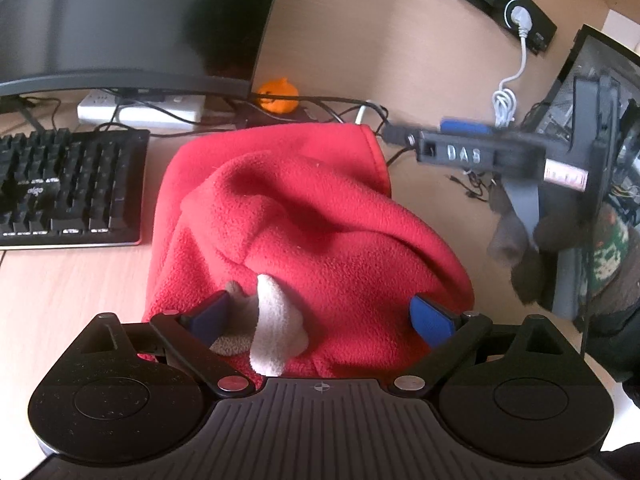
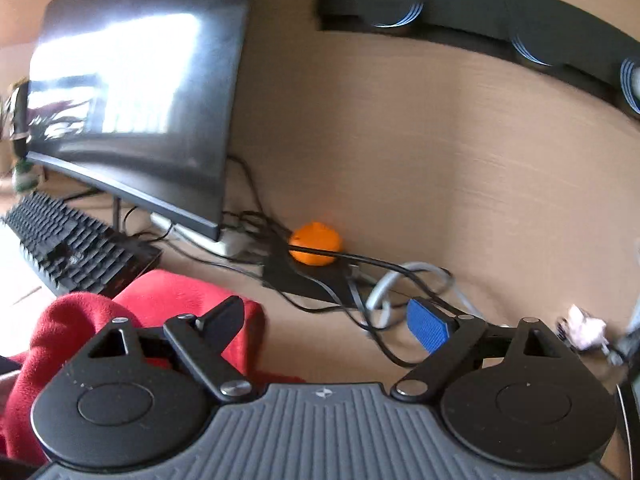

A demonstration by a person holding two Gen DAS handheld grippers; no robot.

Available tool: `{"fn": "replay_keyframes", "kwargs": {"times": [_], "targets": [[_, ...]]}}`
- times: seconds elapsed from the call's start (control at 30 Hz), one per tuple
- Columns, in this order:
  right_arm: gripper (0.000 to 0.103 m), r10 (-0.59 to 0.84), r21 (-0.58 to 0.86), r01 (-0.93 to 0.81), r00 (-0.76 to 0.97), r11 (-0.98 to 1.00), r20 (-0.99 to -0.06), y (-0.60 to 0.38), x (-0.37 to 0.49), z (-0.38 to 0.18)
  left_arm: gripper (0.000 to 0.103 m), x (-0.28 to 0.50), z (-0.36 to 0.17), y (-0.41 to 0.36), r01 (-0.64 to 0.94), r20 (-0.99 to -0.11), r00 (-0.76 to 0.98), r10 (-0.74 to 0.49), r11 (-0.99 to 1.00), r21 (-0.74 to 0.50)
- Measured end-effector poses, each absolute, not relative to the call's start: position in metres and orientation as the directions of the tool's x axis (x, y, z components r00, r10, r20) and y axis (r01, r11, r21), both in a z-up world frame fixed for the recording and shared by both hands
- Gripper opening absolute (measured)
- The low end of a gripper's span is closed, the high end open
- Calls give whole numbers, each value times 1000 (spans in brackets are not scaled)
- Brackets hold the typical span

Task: Fold clothes

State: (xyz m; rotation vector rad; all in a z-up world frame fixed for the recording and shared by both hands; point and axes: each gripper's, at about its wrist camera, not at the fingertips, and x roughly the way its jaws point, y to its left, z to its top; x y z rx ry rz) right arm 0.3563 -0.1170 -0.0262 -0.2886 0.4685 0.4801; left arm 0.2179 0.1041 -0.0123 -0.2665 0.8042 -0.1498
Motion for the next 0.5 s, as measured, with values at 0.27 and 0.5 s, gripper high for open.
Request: {"fn": "replay_keyframes", "kwargs": {"times": [0.27, 0.5], "targets": [[92, 208, -199, -417, 744, 887, -635, -111, 394, -81, 97, 214, -7, 100, 18, -704, 681, -203, 965, -261], [94, 210, -165, -399, 739, 902, -640, -123, 394, -75, 97, 205, 0, 96, 18, -708, 682, -181, 973, -231]]}}
